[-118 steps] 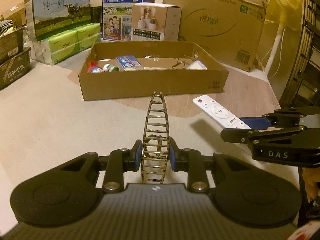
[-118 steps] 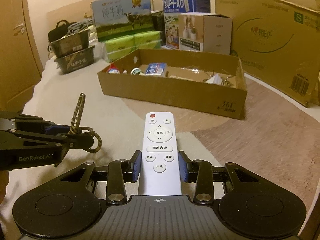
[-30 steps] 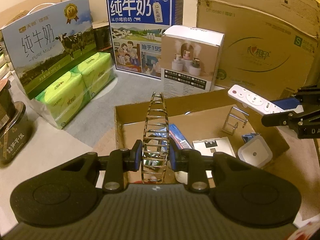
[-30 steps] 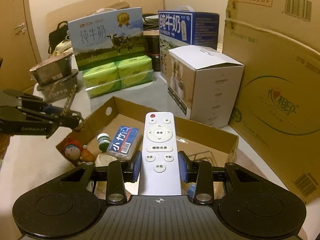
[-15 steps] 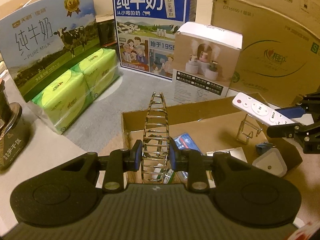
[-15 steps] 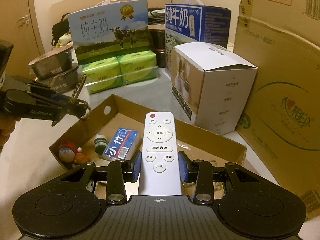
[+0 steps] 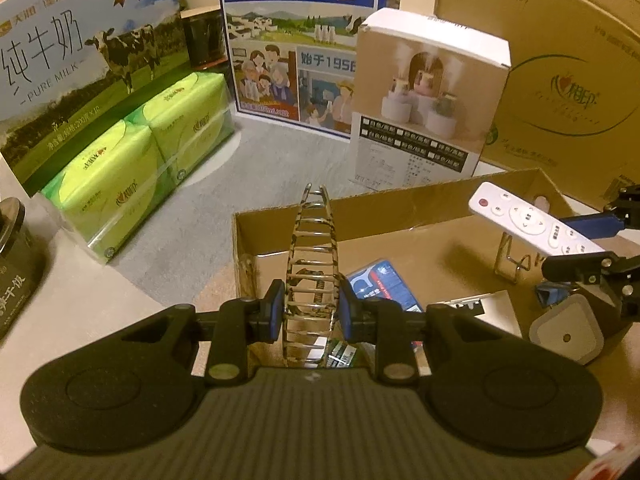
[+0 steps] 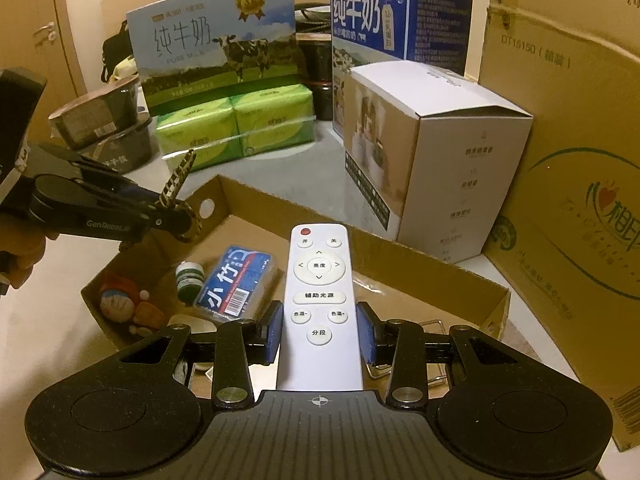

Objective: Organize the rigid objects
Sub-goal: 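Carry the wire spring and white remote in both grippers over the cardboard box, then open the left gripper releasing the spring while the right releases the remote into the box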

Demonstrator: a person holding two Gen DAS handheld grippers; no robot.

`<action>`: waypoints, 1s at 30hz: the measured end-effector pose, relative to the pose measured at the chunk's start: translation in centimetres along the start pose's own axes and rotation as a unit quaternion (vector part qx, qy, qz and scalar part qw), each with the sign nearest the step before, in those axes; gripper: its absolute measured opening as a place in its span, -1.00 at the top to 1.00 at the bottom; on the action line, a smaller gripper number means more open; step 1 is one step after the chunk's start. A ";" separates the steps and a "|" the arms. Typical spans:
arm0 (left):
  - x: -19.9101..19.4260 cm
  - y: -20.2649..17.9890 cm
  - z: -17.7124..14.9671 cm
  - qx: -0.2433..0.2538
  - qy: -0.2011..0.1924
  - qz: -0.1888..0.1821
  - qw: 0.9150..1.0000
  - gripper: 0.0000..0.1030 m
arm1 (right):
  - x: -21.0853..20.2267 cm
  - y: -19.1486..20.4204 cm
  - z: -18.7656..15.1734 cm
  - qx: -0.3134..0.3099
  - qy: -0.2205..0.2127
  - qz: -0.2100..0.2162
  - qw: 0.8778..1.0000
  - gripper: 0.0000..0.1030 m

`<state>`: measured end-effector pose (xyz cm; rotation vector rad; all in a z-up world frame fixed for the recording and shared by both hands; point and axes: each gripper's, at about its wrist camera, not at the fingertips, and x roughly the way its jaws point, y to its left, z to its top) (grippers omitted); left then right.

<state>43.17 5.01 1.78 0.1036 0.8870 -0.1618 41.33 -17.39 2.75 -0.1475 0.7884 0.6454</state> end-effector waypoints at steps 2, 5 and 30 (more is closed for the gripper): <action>0.3 0.0 -0.1 0.000 0.002 0.001 1.000 0.53 | 0.2 -0.1 -0.1 0.001 0.002 0.000 1.000 0.25; 0.7 0.0 -0.2 0.003 0.004 0.004 1.000 0.53 | 0.5 -0.1 -0.1 0.001 0.004 0.000 1.000 0.25; 0.2 0.4 -0.4 0.017 0.000 0.012 1.000 0.38 | 1.1 0.2 0.1 -0.002 0.008 0.003 1.000 0.25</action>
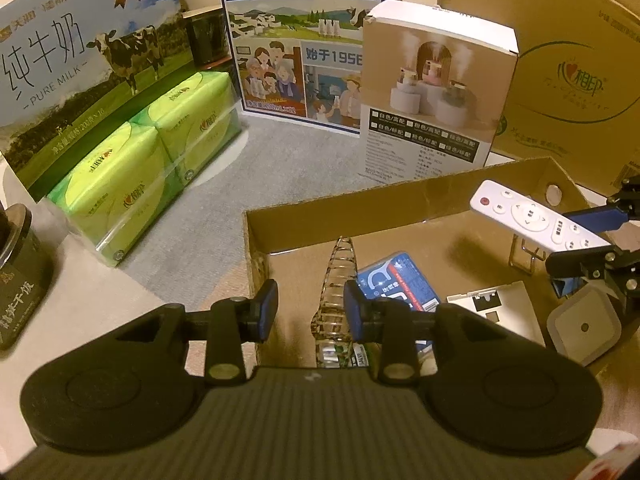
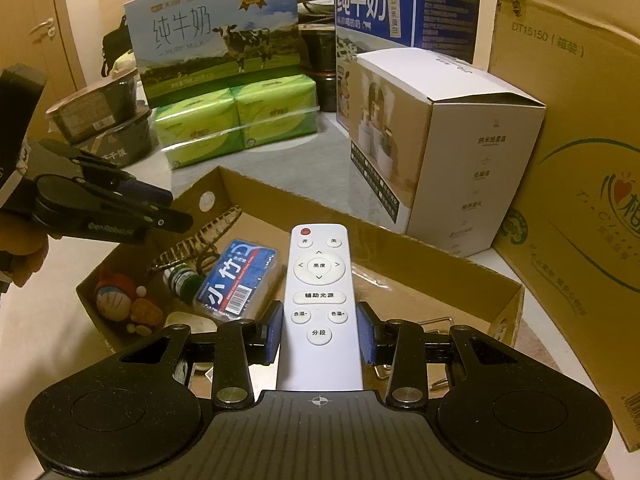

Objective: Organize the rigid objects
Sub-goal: 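Open the left gripper releasing the spring while the right releases the remote into the box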

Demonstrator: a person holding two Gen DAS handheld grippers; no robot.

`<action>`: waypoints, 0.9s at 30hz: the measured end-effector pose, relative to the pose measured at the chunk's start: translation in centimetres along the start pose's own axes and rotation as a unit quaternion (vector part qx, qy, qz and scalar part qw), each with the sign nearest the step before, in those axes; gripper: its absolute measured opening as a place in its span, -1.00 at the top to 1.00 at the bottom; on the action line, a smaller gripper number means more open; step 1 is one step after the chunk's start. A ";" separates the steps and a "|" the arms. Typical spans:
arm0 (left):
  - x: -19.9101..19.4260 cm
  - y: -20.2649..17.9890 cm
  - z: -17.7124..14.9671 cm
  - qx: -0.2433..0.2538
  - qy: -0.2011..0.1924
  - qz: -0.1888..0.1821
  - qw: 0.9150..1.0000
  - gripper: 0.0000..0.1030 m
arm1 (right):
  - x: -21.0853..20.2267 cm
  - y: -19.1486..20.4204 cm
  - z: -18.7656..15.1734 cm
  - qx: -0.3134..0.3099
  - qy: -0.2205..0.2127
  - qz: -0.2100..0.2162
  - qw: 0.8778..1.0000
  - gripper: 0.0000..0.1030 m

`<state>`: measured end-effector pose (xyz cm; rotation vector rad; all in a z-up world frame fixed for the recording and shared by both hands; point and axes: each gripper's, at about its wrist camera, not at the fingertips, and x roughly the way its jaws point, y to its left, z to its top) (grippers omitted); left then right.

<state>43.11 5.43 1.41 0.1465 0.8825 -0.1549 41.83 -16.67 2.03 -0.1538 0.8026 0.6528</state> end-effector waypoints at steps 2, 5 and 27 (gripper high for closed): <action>-0.2 0.1 0.0 0.000 -0.001 0.000 1.000 0.38 | 0.0 0.0 0.1 0.001 0.000 -0.001 1.000 0.25; -0.2 0.2 0.0 -0.001 -0.002 -0.002 1.000 0.38 | 0.1 -0.1 0.2 0.002 0.000 -0.002 1.000 0.25; -0.7 0.6 -0.3 -0.006 -0.016 0.001 1.000 0.06 | 0.4 -0.9 0.5 0.042 -0.028 0.009 0.999 -0.36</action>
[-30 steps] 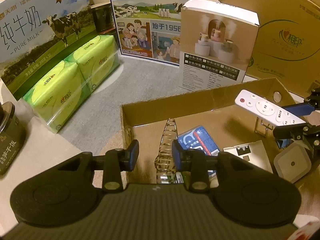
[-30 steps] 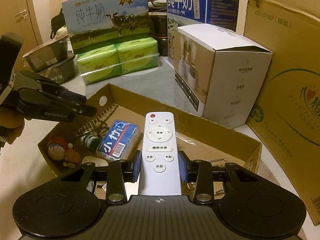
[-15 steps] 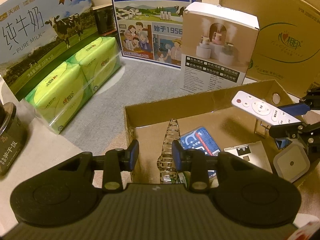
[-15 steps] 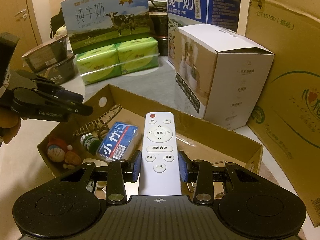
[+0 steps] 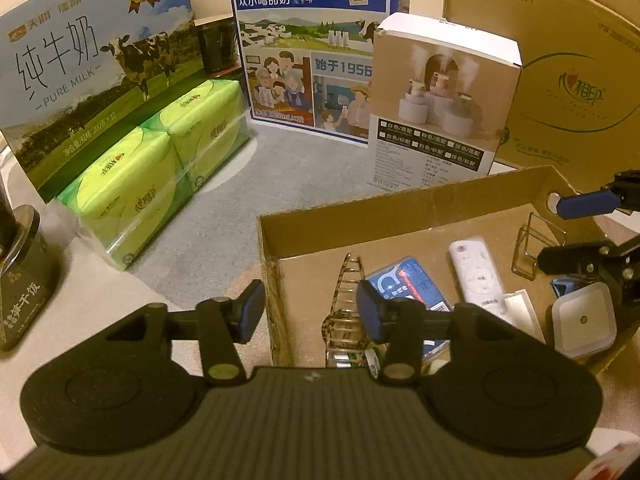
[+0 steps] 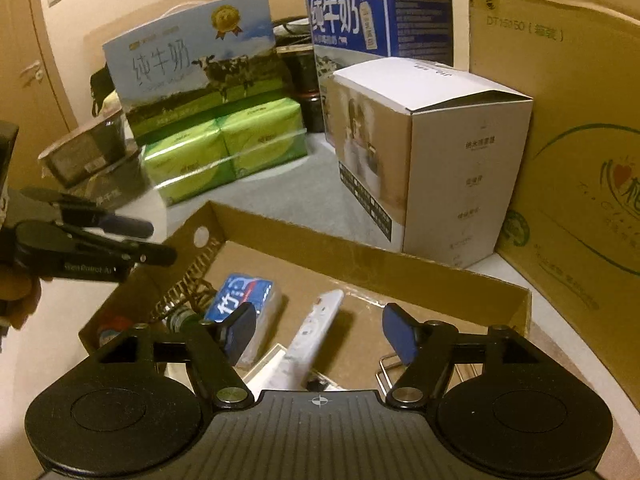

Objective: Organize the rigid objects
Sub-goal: 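Open the left gripper releasing the spring while the right releases the remote into the box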

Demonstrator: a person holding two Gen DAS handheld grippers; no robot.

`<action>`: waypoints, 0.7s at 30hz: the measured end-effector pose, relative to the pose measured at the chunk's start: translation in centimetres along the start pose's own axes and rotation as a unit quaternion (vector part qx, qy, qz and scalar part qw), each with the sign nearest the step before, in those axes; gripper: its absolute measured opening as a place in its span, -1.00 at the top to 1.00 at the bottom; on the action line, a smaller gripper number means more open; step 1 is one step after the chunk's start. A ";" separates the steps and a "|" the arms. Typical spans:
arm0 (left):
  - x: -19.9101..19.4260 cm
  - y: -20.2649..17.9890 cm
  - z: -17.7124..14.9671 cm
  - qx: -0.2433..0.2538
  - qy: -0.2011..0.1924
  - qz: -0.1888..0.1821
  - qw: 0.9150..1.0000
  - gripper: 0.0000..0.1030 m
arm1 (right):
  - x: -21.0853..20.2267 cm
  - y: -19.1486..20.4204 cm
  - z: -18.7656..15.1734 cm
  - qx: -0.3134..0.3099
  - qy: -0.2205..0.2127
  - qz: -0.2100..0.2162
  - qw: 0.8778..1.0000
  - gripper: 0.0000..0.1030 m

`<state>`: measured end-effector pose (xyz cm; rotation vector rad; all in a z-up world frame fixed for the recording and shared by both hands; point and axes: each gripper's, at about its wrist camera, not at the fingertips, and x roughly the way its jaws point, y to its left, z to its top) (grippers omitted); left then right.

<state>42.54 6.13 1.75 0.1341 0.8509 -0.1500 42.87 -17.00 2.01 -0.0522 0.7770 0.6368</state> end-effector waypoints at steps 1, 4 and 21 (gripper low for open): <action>0.0 -0.1 0.0 0.000 -0.001 0.000 1.000 0.02 | 0.0 0.1 -0.1 -0.004 0.002 -0.001 1.000 -0.36; -0.3 -0.4 0.1 0.004 -0.002 -0.001 1.000 -0.07 | -0.1 0.3 -0.1 -0.006 0.005 -0.004 1.000 -0.36; -3.5 -1.5 -0.3 0.010 -0.015 0.001 1.000 -0.72 | -1.9 0.9 -0.3 0.018 0.042 -0.006 0.999 -0.71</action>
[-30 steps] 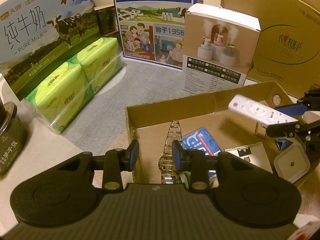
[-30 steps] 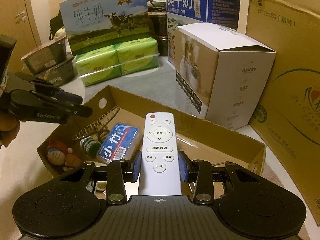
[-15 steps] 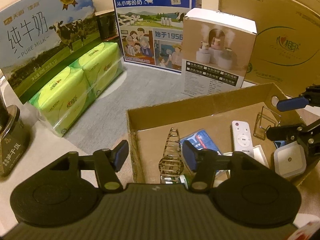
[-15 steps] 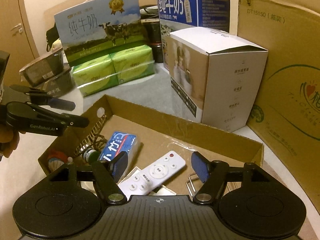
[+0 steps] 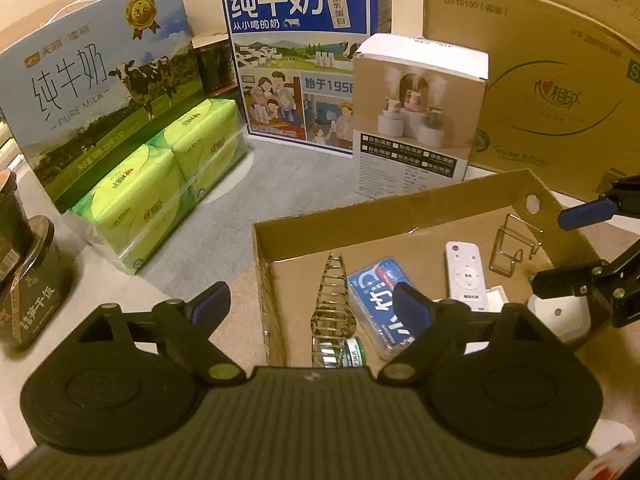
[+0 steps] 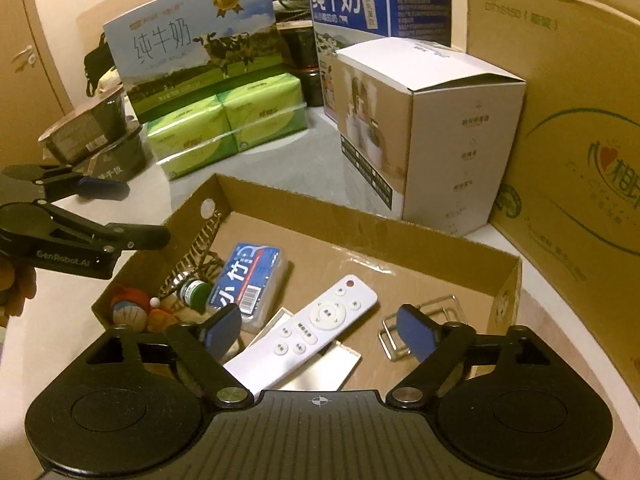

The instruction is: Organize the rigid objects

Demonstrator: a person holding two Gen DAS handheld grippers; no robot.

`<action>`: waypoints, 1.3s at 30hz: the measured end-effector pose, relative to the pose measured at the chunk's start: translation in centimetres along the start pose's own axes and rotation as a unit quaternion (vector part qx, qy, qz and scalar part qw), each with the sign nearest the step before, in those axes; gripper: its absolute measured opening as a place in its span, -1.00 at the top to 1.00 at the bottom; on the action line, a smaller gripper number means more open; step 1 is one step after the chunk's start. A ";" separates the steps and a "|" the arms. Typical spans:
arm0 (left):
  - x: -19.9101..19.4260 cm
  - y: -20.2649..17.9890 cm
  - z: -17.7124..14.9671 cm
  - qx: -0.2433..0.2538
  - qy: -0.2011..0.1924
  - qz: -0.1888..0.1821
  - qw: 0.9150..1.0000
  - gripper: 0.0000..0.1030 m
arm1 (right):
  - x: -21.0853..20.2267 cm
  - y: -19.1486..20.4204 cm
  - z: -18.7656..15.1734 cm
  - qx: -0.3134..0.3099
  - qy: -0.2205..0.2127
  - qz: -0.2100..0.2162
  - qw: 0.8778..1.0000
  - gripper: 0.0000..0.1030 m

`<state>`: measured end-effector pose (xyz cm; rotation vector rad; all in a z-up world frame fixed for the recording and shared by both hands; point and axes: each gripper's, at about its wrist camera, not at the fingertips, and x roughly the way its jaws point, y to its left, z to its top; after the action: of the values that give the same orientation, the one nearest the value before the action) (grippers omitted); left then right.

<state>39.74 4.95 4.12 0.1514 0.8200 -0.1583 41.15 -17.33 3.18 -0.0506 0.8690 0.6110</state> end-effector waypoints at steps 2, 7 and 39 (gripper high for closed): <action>-0.5 -0.2 -0.1 0.003 -0.001 0.002 1.000 -0.77 | -0.5 0.2 -0.1 0.000 0.001 -0.002 1.000 -0.75; -1.8 -0.5 -0.4 -0.001 -0.006 -0.001 1.000 -0.86 | -1.8 0.6 -0.4 0.003 0.000 -0.008 1.000 -0.81; -12.6 -4.6 -5.0 -0.069 -0.022 -0.004 0.997 -0.98 | -11.8 3.1 -6.0 0.074 -0.035 -0.038 0.996 -0.86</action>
<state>26.80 2.46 9.67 0.0138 0.7848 -0.1112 29.62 -22.12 8.45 0.0701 0.8390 0.4730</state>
